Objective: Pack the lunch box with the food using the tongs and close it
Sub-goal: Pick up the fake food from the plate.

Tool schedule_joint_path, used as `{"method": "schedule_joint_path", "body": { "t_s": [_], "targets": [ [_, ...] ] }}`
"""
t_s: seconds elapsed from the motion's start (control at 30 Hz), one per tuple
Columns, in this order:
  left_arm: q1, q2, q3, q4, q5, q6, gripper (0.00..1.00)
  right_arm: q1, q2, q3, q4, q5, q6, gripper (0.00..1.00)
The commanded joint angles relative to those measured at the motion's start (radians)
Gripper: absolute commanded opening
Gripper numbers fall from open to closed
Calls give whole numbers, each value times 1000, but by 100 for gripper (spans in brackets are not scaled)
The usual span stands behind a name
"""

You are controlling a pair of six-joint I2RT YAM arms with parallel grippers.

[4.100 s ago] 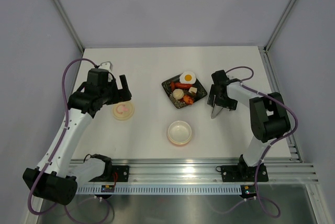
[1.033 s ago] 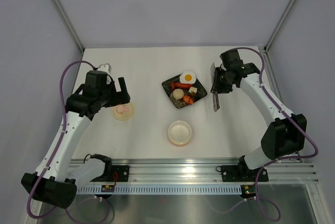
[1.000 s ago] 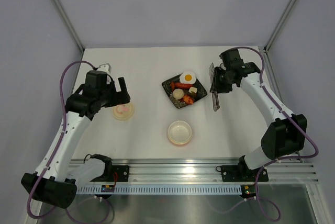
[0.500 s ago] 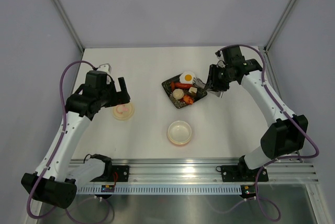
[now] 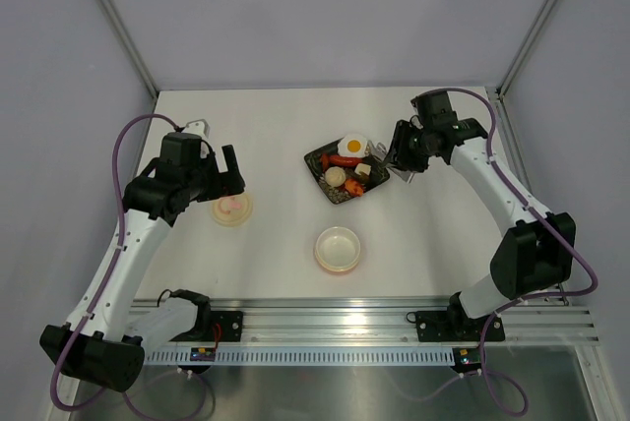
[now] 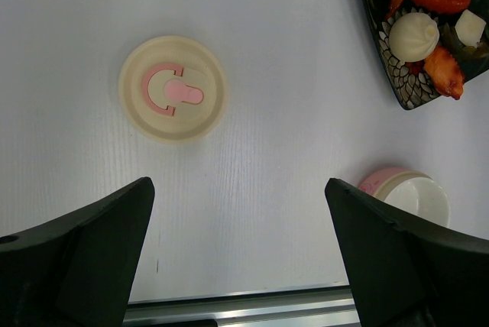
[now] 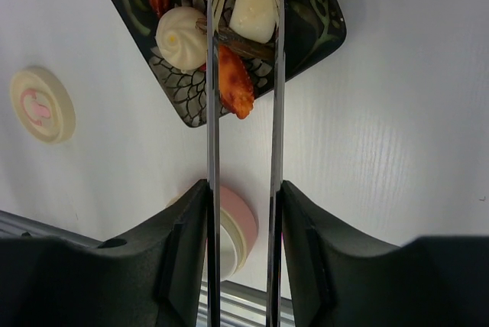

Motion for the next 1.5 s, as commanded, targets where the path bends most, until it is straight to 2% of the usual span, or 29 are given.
{"method": "schedule_joint_path", "body": {
  "t_s": [0.0, 0.9, 1.47],
  "targets": [
    [-3, -2, 12, 30, -10, 4, 99, 0, -11, -13, 97, 42, 49, 48],
    [-4, 17, 20, 27, -16, 2, 99, 2, 126, -104, 259, -10, 80, 48],
    [-3, 22, 18, 27, -13, 7, 99, 0, 74, -265, 433, -22, 238, 48]
  ]
}}
